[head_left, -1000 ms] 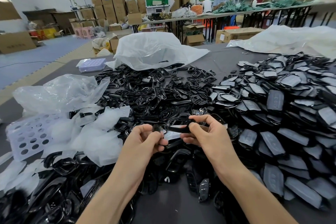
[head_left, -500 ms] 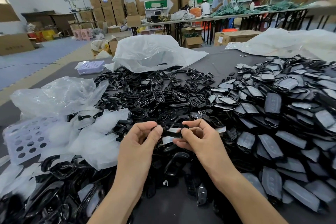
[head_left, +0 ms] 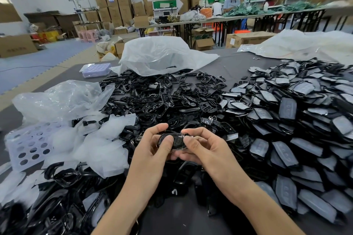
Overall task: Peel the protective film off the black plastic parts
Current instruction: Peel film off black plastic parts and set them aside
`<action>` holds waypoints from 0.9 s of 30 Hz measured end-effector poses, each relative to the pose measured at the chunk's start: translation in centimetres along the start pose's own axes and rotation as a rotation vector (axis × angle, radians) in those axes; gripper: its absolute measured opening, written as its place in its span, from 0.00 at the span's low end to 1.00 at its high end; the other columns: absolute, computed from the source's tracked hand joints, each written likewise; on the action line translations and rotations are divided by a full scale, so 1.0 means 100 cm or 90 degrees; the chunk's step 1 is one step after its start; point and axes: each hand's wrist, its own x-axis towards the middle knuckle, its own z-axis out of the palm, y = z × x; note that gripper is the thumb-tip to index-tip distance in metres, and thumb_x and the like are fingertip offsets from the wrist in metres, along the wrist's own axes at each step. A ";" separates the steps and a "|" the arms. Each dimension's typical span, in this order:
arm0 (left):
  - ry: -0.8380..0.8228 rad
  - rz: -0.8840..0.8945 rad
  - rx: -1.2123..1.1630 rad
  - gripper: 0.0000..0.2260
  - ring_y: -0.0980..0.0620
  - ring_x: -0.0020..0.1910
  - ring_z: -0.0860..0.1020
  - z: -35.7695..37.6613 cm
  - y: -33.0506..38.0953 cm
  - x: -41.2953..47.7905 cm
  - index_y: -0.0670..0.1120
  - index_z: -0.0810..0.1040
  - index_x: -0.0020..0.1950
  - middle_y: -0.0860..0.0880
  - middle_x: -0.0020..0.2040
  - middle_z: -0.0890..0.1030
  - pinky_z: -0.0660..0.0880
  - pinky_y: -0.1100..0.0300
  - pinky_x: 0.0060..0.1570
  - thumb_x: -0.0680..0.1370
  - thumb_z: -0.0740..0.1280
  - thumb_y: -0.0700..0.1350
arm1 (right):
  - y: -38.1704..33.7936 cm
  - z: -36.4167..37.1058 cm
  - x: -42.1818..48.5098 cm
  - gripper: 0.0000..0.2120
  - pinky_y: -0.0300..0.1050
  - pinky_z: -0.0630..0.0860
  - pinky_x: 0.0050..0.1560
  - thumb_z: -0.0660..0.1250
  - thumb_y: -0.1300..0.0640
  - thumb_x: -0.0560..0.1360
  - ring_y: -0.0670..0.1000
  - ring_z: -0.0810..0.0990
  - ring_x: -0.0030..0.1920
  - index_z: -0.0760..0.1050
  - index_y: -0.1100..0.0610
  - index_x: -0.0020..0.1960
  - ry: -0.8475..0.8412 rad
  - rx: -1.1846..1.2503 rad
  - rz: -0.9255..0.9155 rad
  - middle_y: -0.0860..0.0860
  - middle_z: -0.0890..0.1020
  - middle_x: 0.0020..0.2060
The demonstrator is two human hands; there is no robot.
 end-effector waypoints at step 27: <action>0.074 0.126 0.219 0.03 0.61 0.39 0.75 0.004 0.008 0.010 0.59 0.80 0.45 0.61 0.38 0.80 0.69 0.72 0.41 0.78 0.68 0.54 | -0.012 -0.018 0.008 0.06 0.40 0.82 0.44 0.72 0.60 0.76 0.54 0.88 0.44 0.77 0.59 0.51 0.164 -0.029 -0.053 0.52 0.87 0.39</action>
